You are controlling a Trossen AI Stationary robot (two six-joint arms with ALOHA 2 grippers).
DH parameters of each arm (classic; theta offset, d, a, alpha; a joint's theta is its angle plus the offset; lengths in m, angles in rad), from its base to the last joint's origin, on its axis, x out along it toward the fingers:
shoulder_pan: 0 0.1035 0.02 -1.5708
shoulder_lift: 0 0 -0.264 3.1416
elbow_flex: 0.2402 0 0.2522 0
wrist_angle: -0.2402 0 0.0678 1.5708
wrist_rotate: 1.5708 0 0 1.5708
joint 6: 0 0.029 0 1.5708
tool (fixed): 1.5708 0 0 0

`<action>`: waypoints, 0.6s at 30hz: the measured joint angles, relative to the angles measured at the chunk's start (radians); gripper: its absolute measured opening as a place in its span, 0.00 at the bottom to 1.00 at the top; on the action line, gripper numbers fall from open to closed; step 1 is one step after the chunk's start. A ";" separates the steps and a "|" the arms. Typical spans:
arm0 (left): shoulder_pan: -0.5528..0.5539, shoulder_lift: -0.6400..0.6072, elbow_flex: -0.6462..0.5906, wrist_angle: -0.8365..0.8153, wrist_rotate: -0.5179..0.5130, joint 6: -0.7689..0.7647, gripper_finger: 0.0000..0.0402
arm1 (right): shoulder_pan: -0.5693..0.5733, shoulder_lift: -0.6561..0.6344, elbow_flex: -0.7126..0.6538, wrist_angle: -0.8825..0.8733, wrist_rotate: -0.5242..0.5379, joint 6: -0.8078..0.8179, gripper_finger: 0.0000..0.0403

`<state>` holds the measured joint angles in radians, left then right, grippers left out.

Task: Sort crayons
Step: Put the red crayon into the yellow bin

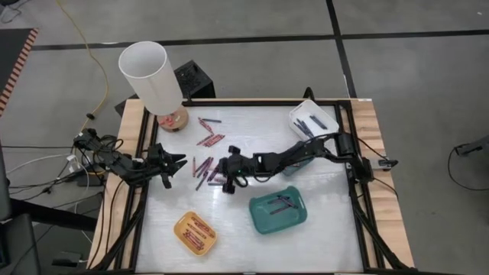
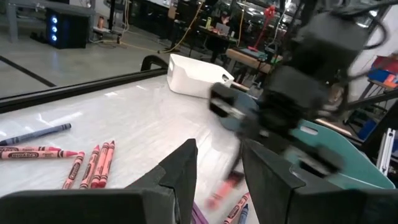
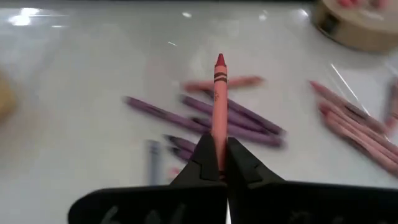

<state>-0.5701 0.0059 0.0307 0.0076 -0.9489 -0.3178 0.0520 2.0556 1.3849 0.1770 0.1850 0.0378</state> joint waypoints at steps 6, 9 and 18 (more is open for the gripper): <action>0.000 0.000 0.000 0.001 0.000 -0.009 0.29 | 0.087 0.012 0.076 0.001 -0.001 -0.145 0.01; 0.000 0.000 0.000 0.001 0.000 -0.020 0.29 | 0.119 0.011 0.102 0.031 -0.010 -0.228 0.01; 0.000 0.000 0.000 0.002 0.000 -0.034 0.29 | 0.139 0.011 0.134 0.062 -0.266 -0.333 0.01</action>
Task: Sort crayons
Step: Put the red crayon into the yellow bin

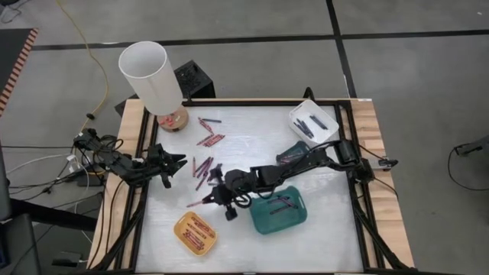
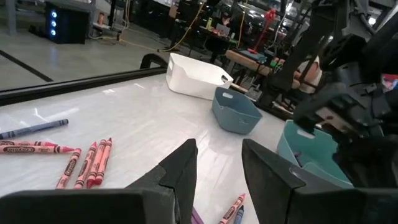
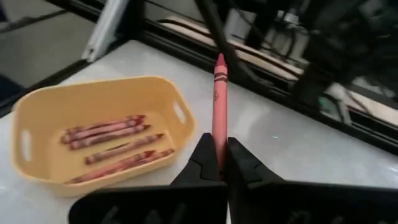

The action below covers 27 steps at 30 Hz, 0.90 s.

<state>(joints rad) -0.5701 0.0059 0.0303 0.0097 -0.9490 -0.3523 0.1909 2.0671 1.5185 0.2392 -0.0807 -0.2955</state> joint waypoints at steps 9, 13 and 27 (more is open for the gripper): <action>0.000 0.000 0.000 0.000 0.000 0.000 0.29 | 0.013 0.000 0.000 0.137 -0.169 0.012 0.01; 0.000 0.000 0.000 0.002 0.000 0.000 0.29 | 0.016 0.000 0.000 0.218 -0.221 0.054 0.01; 0.000 0.000 0.000 0.004 -0.001 -0.008 0.29 | 0.039 0.207 0.303 -0.017 -0.232 0.063 0.01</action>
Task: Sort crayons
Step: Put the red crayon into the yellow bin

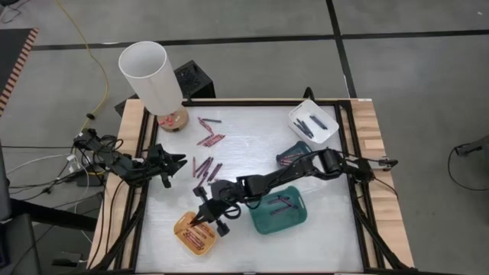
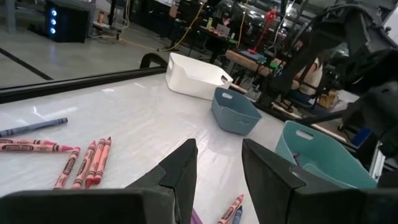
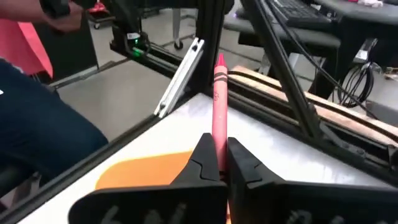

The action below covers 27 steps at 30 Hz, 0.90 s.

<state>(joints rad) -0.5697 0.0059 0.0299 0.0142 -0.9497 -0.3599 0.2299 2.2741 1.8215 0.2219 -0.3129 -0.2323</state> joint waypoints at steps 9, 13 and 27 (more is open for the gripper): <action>0.000 -0.001 0.000 -0.001 0.003 0.000 0.29 | -0.001 0.081 0.029 0.014 -0.047 0.065 0.01; 0.000 -0.001 0.000 -0.002 0.009 0.000 0.29 | -0.002 0.114 0.042 0.000 -0.086 0.126 0.01; 0.000 -0.001 0.000 -0.001 0.011 -0.001 0.29 | -0.017 0.135 0.042 -0.025 -0.108 0.284 0.01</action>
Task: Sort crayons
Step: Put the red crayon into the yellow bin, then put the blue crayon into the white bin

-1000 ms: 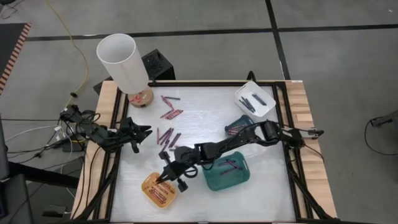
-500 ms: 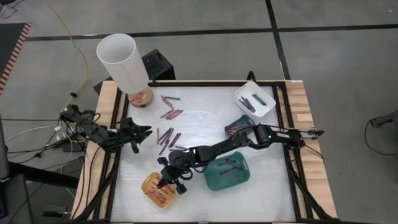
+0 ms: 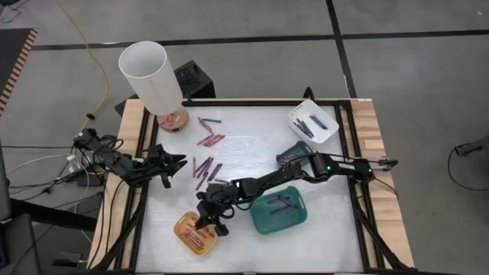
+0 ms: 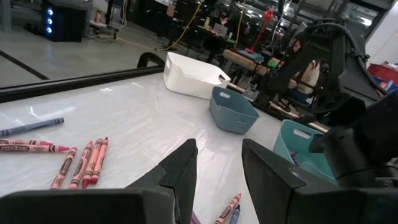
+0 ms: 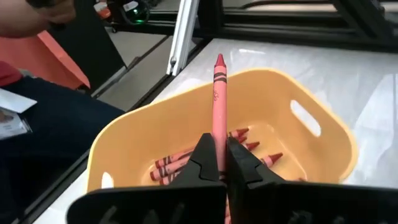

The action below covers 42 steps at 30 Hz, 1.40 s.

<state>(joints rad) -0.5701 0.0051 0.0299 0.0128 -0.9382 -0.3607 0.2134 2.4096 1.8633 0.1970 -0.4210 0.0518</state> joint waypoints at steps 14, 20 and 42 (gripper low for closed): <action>0.000 0.000 0.000 0.000 0.000 0.000 0.29 | 0.000 0.000 0.000 -0.017 0.000 0.005 0.11; 0.000 0.000 0.000 0.000 0.000 0.000 0.29 | -0.004 0.000 0.000 -0.017 0.000 0.012 0.21; 0.000 0.000 0.000 0.000 0.001 0.000 0.29 | -0.342 -0.402 0.002 -0.430 0.438 -0.290 0.23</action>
<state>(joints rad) -0.5697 0.0055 0.0303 0.0128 -0.9371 -0.3611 -0.1284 2.0078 1.8656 -0.2326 0.0173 -0.2379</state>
